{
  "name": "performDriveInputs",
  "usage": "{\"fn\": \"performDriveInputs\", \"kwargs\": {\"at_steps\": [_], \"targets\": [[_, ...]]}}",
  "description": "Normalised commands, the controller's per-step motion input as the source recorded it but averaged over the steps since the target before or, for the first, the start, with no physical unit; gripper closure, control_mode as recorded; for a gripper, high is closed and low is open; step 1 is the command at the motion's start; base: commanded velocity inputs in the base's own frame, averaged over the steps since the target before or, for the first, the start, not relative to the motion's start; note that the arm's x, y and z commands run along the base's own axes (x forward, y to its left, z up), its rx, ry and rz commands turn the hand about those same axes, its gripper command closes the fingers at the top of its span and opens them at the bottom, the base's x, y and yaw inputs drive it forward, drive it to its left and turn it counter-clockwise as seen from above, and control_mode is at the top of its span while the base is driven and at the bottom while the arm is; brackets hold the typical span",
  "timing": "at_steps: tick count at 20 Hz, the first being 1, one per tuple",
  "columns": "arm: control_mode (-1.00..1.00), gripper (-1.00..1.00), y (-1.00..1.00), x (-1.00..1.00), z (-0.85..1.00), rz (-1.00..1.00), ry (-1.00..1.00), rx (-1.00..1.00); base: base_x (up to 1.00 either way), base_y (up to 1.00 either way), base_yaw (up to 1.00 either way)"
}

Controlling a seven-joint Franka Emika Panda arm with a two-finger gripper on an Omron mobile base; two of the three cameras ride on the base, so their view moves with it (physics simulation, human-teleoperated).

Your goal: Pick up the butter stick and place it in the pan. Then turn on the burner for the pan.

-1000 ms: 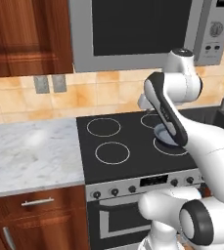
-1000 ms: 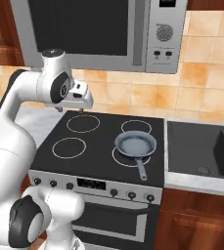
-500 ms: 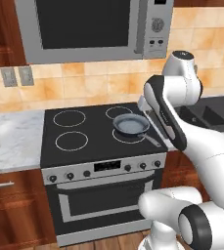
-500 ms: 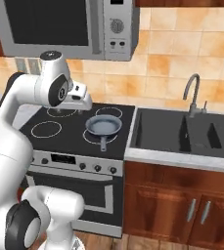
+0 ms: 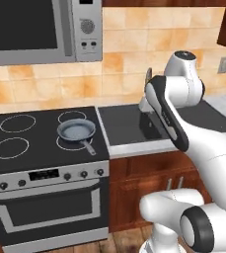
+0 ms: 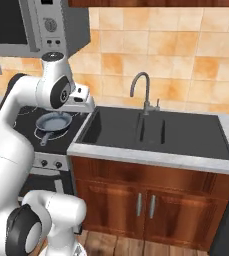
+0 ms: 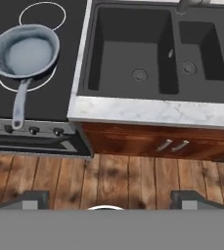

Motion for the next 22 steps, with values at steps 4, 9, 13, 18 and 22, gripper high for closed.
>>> {"fn": "performDriveInputs", "kwargs": {"at_steps": [4,9,13,18,22], "targets": [[1.00,-1.00,0.00,0.00,0.00,0.00,0.00,0.00,-0.11,-1.00,0.00],[1.00,-1.00,0.00,0.00,0.00,0.00,0.00,0.00,-0.11,-1.00,0.00],[1.00,-1.00,0.00,0.00,0.00,0.00,0.00,0.00,-0.11,-1.00,0.00],[1.00,-1.00,0.00,0.00,0.00,0.00,0.00,0.00,-0.13,-1.00,0.00],[1.00,-1.00,0.00,0.00,0.00,0.00,0.00,0.00,-0.12,-1.00,0.00]]}}
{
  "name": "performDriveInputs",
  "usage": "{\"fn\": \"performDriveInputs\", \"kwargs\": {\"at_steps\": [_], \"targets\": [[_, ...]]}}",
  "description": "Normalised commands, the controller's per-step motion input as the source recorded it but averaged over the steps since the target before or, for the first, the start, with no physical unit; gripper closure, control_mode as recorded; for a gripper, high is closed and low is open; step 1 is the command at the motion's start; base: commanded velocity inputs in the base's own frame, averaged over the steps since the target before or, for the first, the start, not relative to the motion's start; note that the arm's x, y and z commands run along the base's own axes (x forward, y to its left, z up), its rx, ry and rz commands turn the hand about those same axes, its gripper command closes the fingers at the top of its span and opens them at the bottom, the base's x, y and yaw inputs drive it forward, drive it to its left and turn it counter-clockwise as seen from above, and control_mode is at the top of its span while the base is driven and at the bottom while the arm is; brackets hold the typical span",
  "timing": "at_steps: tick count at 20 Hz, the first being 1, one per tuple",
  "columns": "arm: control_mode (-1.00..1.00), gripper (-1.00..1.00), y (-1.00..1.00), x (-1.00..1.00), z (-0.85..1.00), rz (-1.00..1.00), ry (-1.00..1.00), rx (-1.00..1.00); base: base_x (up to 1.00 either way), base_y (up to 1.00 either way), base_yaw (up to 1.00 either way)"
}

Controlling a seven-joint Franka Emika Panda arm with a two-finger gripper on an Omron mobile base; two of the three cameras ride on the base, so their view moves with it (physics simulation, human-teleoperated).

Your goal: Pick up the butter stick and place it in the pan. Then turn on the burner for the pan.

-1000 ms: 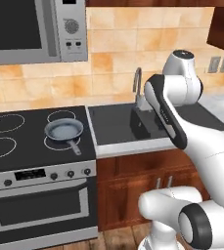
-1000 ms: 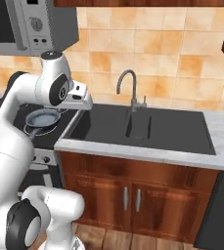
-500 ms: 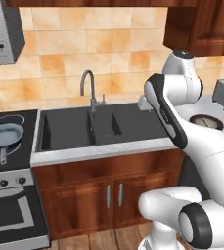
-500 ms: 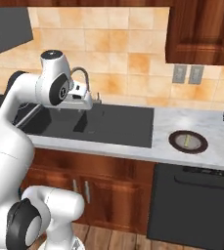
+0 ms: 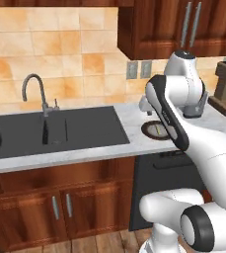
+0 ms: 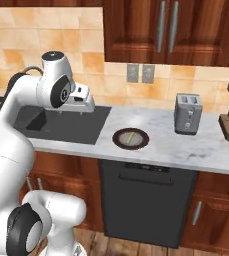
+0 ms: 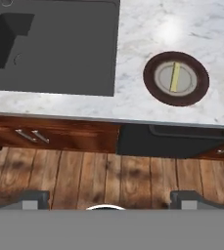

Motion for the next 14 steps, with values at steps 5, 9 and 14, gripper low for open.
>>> {"fn": "performDriveInputs", "kwargs": {"at_steps": [5,9,14], "targets": [[1.00,-1.00,0.00,0.00,0.00,0.00,0.00,0.00,0.00,-0.92,0.00],[1.00,-1.00,0.00,0.00,0.00,0.00,0.00,0.00,0.18,-0.64,0.00],[1.00,-1.00,0.00,0.00,0.00,0.00,0.00,0.00,0.36,-0.25,-0.04]]}}
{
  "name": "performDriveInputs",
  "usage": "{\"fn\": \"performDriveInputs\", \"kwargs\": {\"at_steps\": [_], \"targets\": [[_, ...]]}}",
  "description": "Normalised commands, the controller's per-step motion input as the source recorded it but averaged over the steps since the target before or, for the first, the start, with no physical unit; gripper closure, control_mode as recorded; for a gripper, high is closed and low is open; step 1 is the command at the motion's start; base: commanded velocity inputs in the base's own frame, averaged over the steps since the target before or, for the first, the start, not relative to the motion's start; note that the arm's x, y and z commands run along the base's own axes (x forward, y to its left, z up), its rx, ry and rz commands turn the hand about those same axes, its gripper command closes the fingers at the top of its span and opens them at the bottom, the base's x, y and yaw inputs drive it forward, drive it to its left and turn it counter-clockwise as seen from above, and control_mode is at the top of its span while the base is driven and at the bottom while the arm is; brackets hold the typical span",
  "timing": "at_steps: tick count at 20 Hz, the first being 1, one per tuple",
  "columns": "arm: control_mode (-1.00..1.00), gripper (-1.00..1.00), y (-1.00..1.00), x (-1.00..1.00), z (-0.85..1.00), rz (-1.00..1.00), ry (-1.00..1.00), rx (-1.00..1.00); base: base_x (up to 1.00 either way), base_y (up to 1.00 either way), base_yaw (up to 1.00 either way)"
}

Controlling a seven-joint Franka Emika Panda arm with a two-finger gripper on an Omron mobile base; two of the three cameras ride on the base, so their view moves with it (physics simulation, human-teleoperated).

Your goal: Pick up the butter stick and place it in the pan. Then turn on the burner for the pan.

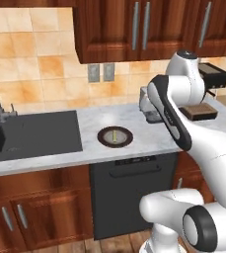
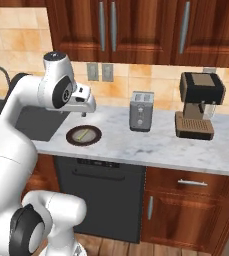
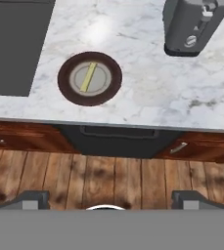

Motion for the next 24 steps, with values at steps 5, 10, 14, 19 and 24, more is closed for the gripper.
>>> {"fn": "performDriveInputs", "kwargs": {"at_steps": [5,10,14,19,24], "targets": [[1.00,-1.00,0.00,0.00,0.00,0.00,0.00,0.00,0.64,0.01,-0.09],[1.00,-1.00,0.00,0.00,0.00,0.00,0.00,0.00,0.47,0.01,-0.04],[1.00,-1.00,0.00,0.00,0.00,0.00,0.00,0.00,0.00,0.07,0.00],[-1.00,-1.00,0.15,0.00,-0.18,-0.02,0.00,0.00,0.00,0.06,0.00],[-1.00,-1.00,0.25,-0.02,-0.44,-0.08,0.00,0.00,0.00,0.00,0.00]]}}
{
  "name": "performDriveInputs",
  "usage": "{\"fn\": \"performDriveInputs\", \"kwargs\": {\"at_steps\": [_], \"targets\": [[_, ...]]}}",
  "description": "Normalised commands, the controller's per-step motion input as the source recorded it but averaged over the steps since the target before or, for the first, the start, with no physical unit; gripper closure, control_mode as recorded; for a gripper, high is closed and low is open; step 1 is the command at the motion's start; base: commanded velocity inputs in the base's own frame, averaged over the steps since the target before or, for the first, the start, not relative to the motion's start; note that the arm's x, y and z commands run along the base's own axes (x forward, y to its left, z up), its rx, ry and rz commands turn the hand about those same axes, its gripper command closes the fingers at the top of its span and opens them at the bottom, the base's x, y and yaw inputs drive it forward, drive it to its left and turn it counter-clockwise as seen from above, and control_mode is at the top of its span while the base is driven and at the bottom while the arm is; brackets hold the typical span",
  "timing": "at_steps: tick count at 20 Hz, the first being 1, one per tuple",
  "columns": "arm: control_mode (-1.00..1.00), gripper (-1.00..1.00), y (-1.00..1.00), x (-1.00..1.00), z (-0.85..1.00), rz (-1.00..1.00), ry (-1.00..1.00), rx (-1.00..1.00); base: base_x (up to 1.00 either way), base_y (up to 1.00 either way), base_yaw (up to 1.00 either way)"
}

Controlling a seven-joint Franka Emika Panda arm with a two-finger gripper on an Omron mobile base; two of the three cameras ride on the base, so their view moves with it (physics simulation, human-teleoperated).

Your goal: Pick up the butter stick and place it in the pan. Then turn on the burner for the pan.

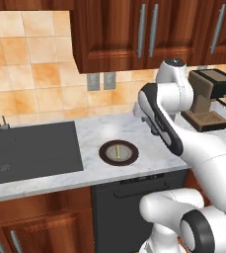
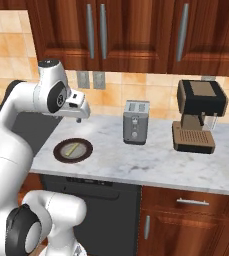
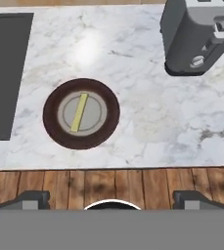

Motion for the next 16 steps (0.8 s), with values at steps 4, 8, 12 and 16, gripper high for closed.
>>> {"fn": "performDriveInputs", "kwargs": {"at_steps": [4,8,12,16], "targets": [[-1.00,-1.00,0.03,-0.04,-0.42,-0.02,-0.01,0.03,0.00,0.00,0.00],[-1.00,-1.00,0.21,0.00,-0.47,-0.12,-0.01,0.07,0.00,0.00,0.00],[-1.00,-1.00,0.28,0.14,-0.38,-0.15,0.00,0.05,0.00,0.00,0.00],[-1.00,-1.00,0.21,0.45,-0.35,-0.19,0.00,0.02,0.00,0.00,0.00]]}}
